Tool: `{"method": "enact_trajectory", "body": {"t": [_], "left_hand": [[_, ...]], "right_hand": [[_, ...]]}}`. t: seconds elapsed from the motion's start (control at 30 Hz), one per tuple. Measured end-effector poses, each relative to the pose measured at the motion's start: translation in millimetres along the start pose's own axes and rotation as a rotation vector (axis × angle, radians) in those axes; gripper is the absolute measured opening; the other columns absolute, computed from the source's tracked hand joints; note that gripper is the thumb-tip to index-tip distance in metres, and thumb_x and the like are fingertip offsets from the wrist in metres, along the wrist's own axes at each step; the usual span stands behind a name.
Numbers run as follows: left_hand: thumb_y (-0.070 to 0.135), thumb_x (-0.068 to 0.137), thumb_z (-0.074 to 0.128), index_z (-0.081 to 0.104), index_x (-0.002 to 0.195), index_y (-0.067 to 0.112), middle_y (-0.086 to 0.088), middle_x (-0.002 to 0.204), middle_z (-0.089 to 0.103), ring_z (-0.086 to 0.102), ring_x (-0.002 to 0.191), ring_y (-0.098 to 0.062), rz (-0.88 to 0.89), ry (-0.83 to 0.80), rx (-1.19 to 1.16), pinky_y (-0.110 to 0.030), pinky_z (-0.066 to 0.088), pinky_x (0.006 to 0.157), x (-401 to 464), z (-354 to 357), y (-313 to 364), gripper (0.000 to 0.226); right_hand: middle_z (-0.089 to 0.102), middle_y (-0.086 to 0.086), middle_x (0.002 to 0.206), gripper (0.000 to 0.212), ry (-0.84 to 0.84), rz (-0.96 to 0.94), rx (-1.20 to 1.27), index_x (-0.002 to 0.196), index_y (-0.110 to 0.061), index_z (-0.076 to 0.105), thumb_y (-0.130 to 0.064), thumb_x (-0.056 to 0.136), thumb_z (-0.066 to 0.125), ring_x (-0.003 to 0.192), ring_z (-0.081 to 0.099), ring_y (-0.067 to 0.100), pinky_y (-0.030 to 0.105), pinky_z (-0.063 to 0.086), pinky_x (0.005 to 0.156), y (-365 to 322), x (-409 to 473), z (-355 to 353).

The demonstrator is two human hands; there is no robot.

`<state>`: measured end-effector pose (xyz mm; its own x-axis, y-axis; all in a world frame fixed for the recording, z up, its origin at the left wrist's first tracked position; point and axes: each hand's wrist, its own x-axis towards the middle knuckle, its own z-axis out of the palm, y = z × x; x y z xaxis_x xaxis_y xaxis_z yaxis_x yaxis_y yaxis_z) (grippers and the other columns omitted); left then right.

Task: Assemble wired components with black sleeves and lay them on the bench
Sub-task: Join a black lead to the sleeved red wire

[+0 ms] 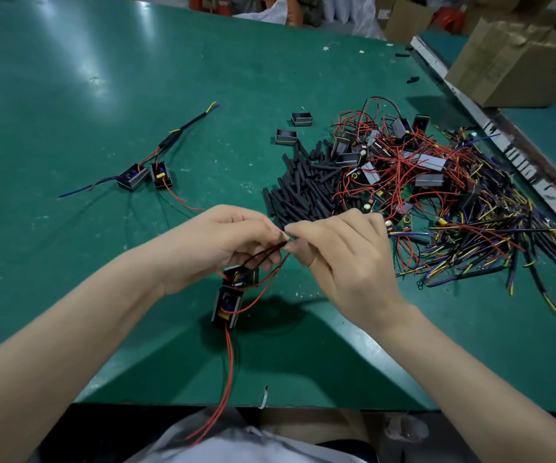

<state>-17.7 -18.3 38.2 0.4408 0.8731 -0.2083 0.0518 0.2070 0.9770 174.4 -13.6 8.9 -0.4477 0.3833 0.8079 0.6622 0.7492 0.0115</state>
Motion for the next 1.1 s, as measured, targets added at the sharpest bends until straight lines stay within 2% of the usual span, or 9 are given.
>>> {"method": "enact_trajectory", "body": {"t": [0.13, 0.27, 0.33, 0.5, 0.63, 0.77, 0.87, 0.97, 1.1], "left_hand": [[0.006, 0.083, 0.060, 0.071, 0.066, 0.017, -0.003, 0.065, 0.065, 0.053, 0.059, -0.010, 0.030, 0.078, 0.046, -0.014, 0.041, 0.057, -1.8, 3.0, 0.1, 0.023], [0.018, 0.071, 0.057, 0.072, 0.065, 0.021, -0.002, 0.064, 0.064, 0.054, 0.062, -0.011, 0.040, 0.118, 0.021, -0.026, 0.040, 0.067, -1.9, 5.8, 1.2, 0.017], [0.016, 0.068, 0.058, 0.074, 0.066, 0.021, -0.002, 0.065, 0.065, 0.057, 0.061, -0.009, 0.031, 0.135, -0.021, -0.023, 0.043, 0.066, -0.6, 5.3, 1.3, 0.017], [0.008, 0.091, 0.054, 0.076, 0.069, 0.015, -0.001, 0.067, 0.068, 0.060, 0.061, -0.005, -0.052, 0.148, 0.002, -0.011, 0.046, 0.056, 2.9, 8.8, 3.0, 0.032], [0.018, 0.091, 0.053, 0.071, 0.072, 0.011, -0.002, 0.067, 0.068, 0.054, 0.058, -0.007, -0.149, 0.140, 0.211, -0.019, 0.038, 0.056, 1.9, 9.5, 5.0, 0.027], [0.016, 0.093, 0.054, 0.067, 0.075, 0.012, 0.003, 0.067, 0.065, 0.056, 0.058, -0.004, -0.139, 0.208, 0.141, -0.021, 0.037, 0.058, 3.8, 15.2, 3.1, 0.022], [0.016, 0.092, 0.055, 0.067, 0.081, 0.011, 0.003, 0.069, 0.063, 0.054, 0.057, -0.004, -0.138, 0.226, 0.127, -0.017, 0.036, 0.053, 5.9, 15.9, 1.7, 0.017], [0.020, 0.092, 0.058, 0.066, 0.082, 0.011, 0.008, 0.061, 0.060, 0.054, 0.052, -0.001, -0.201, 0.243, 0.111, -0.012, 0.037, 0.045, 7.5, 14.9, 0.5, 0.016], [0.020, 0.091, 0.059, 0.068, 0.084, 0.008, 0.007, 0.061, 0.060, 0.053, 0.052, 0.000, -0.214, 0.248, 0.127, -0.011, 0.038, 0.044, 9.0, 11.3, -1.3, 0.017]], "right_hand": [[0.069, -0.005, 0.079, 0.020, -0.001, 0.046, -0.022, 0.088, -0.017, 0.076, -0.026, 0.096, 0.059, 0.067, 0.061, 0.025, 0.039, 0.040, 0.057, -1.5, 1.2, 3.3], [0.069, -0.006, 0.079, 0.019, 0.000, 0.070, -0.057, 0.085, -0.017, 0.074, -0.025, 0.095, 0.061, 0.069, 0.060, 0.024, 0.038, 0.039, 0.059, -2.8, 5.0, 4.9], [0.068, -0.005, 0.078, 0.020, -0.013, 0.057, -0.097, 0.084, -0.016, 0.073, -0.025, 0.096, 0.059, 0.068, 0.058, 0.024, 0.038, 0.038, 0.059, -1.5, 7.2, 6.4], [0.062, 0.003, 0.076, 0.030, -0.126, 0.056, -0.157, 0.085, -0.010, 0.067, -0.025, 0.101, 0.046, 0.067, 0.054, 0.027, 0.038, 0.033, 0.061, 2.3, 7.3, 10.2], [0.059, 0.005, 0.077, 0.028, -0.173, 0.071, -0.177, 0.083, -0.008, 0.062, -0.021, 0.100, 0.045, 0.067, 0.051, 0.027, 0.037, 0.033, 0.060, -2.4, -0.4, 13.6], [0.055, 0.004, 0.074, 0.034, -0.172, 0.145, -0.199, 0.081, -0.009, 0.060, -0.021, 0.102, 0.035, 0.067, 0.051, 0.027, 0.038, 0.033, 0.061, -7.0, -1.4, 14.8], [0.054, 0.003, 0.075, 0.028, -0.190, 0.184, -0.224, 0.081, -0.011, 0.059, -0.019, 0.099, 0.039, 0.070, 0.052, 0.028, 0.038, 0.034, 0.062, -10.1, -4.1, 15.5], [0.057, 0.000, 0.077, 0.029, -0.161, 0.212, -0.221, 0.082, -0.013, 0.061, -0.024, 0.101, 0.042, 0.073, 0.054, 0.026, 0.036, 0.033, 0.064, -14.8, -7.8, 16.7], [0.062, -0.001, 0.078, 0.021, -0.108, 0.229, -0.218, 0.081, -0.013, 0.063, -0.025, 0.097, 0.055, 0.073, 0.057, 0.026, 0.035, 0.032, 0.065, -16.1, -11.4, 17.8]]}}
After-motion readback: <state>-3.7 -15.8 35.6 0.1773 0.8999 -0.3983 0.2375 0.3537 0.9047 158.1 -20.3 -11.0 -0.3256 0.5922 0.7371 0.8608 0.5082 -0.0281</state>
